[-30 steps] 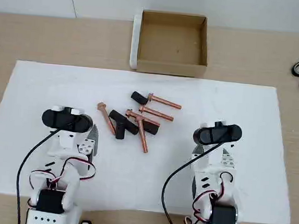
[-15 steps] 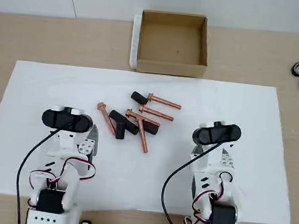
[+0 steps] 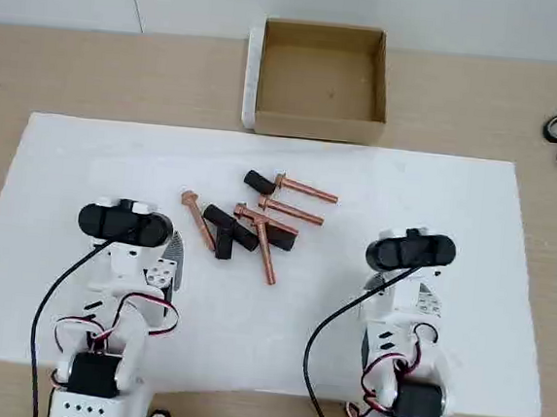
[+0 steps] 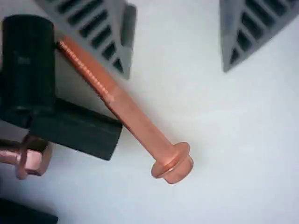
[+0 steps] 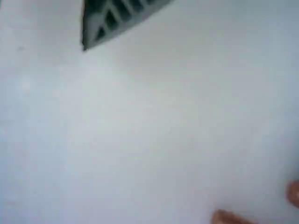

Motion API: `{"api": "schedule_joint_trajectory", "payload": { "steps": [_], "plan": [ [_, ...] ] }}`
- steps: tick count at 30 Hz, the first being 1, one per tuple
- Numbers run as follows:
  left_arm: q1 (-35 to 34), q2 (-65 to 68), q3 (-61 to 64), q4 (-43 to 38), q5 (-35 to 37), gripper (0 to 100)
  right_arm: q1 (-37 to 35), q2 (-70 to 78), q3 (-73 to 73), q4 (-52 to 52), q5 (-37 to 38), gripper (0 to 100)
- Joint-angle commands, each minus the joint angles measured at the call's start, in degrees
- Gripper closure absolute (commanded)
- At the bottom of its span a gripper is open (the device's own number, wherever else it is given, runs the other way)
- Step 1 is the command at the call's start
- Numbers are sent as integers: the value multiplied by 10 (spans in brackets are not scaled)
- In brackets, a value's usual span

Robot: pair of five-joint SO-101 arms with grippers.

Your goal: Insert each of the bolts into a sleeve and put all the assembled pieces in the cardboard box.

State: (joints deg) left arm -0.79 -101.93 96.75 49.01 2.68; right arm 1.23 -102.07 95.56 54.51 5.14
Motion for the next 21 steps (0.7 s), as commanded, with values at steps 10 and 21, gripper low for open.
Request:
{"api": "schedule_joint_trajectory", "payload": {
  "steps": [10, 21],
  "plan": [
    [2, -4, -4, 2, -3, 876, 184, 2, -256, 95, 182, 872],
    [-98, 0, -97, 11, -39, 876, 196, 165, -511, 95, 179, 872]
  ]
}}
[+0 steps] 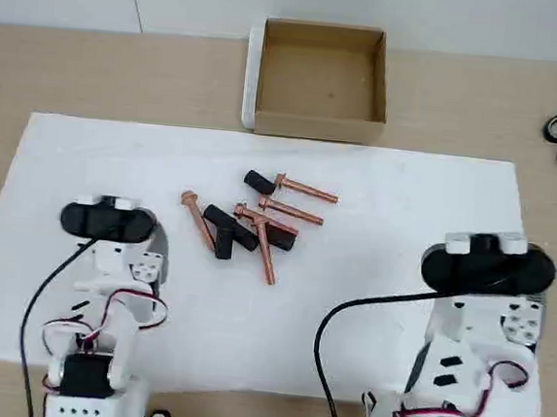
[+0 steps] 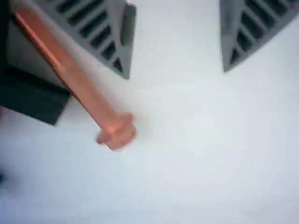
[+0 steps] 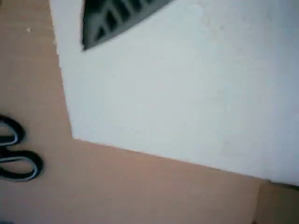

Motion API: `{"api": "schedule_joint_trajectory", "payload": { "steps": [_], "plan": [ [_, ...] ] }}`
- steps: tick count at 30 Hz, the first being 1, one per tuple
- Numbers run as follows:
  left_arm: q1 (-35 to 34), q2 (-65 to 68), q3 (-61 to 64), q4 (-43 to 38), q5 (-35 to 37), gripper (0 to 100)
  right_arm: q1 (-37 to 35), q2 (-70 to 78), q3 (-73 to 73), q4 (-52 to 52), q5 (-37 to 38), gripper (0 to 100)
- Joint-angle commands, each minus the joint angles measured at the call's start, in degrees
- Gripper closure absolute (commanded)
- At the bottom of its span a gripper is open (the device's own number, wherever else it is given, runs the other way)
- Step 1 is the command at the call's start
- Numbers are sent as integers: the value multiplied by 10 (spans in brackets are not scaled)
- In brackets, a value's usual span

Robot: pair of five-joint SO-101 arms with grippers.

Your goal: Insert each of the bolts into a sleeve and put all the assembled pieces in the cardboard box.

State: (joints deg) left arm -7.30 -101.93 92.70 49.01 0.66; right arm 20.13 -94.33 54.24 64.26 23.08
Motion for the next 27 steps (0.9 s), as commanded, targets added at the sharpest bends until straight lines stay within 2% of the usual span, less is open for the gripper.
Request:
{"api": "schedule_joint_trajectory", "payload": {
  "steps": [1, 6, 10, 14, 17, 22, 27],
  "plan": [
    [-42, 0, -73, 24, -30, 876, 7, 132, -137, -2, -12, 872],
    [-98, 1, -142, 80, -67, 876, -18, 385, -368, 70, -73, 872],
    [-134, 58, -211, 106, -68, 876, -129, 590, -549, 232, -90, 872],
    [-147, 229, -311, 127, -69, 876, -244, 758, -657, 333, -89, 872],
    [-149, 372, -404, 149, -69, 876, -299, 817, -677, 336, -89, 872],
    [-146, 541, -522, 199, -65, 876, -381, 825, -675, 305, -98, 870],
    [-143, 621, -542, 211, -64, 876, -422, 858, -644, 227, -236, 872]
  ]
}}
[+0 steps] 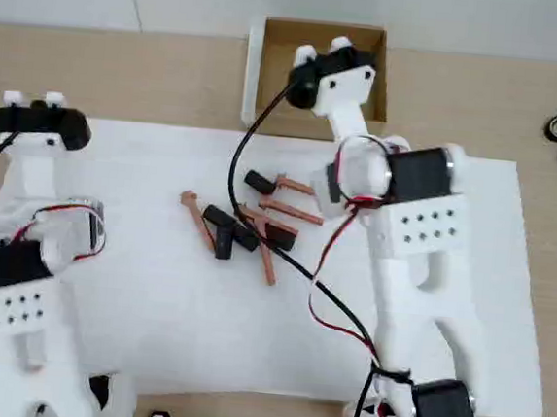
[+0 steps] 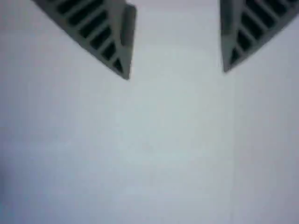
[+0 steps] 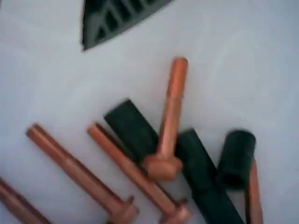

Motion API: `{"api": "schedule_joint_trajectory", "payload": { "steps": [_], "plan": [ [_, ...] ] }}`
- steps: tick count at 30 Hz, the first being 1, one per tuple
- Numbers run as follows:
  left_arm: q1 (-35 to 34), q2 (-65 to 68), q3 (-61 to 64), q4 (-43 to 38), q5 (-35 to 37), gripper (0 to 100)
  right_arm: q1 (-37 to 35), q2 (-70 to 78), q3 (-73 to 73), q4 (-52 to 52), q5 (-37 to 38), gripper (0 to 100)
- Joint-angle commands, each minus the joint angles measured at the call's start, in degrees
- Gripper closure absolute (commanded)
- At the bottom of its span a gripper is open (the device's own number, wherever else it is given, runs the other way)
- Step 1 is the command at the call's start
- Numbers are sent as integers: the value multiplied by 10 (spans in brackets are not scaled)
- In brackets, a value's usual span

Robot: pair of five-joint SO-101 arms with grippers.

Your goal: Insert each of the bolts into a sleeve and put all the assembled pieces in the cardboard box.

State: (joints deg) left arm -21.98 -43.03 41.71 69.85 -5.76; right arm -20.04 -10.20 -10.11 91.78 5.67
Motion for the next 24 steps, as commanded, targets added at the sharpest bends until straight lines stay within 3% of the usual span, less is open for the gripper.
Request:
{"api": "schedule_joint_trajectory", "payload": {
  "steps": [1, 18, 24],
  "plan": [
    [8, 40, -32, 3, 0, 876, -29, 33, 10, -62, -66, 872],
    [69, 50, 26, 0, 0, 876, -149, 205, 23, -135, -65, 869],
    [68, 50, 86, -55, 0, 876, -199, 241, 23, -135, -69, 872]
  ]
}}
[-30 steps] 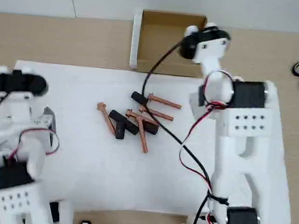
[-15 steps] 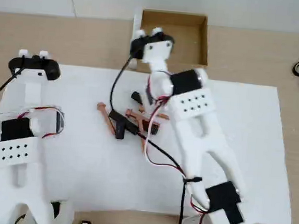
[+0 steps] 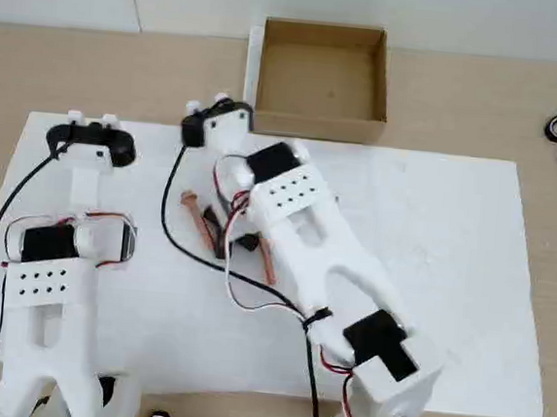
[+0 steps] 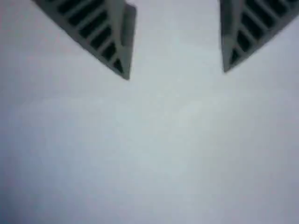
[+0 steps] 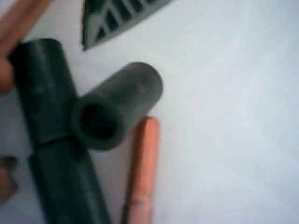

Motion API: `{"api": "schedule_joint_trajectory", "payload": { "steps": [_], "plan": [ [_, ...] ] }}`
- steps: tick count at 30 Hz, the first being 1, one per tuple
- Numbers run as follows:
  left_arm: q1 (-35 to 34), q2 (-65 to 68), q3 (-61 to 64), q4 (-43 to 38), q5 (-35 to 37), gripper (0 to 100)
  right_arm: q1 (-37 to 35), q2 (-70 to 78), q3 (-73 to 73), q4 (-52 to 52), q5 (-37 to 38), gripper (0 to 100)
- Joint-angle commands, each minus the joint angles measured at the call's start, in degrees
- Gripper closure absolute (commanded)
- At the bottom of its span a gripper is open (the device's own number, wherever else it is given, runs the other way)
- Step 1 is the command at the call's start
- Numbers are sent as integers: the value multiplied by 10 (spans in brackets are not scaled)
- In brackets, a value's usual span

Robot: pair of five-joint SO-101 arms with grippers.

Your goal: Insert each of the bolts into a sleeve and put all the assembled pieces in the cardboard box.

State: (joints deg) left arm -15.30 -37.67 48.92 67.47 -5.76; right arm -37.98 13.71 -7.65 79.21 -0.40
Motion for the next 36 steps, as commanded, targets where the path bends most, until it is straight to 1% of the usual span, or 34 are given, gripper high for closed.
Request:
{"api": "schedule_joint_trajectory", "payload": {
  "steps": [1, 7, 14, 18, 25, 36],
  "plan": [
    [1, -4, 22, -39, 0, 876, -26, 7, -2, -10, -10, 872],
    [1, -4, 43, -56, 0, 877, -36, 32, -2, -21, -65, 873],
    [2, -4, 43, -55, 0, 877, -44, 42, -2, -22, -69, 873],
    [2, -4, 43, -55, 0, 877, -55, 42, -4, -22, -100, 873],
    [2, -4, 44, -55, 0, 877, -58, 43, -4, -36, -122, 873],
    [3, -3, 44, -55, 0, 877, -58, 56, -2, -47, -124, 873]
  ]
}}
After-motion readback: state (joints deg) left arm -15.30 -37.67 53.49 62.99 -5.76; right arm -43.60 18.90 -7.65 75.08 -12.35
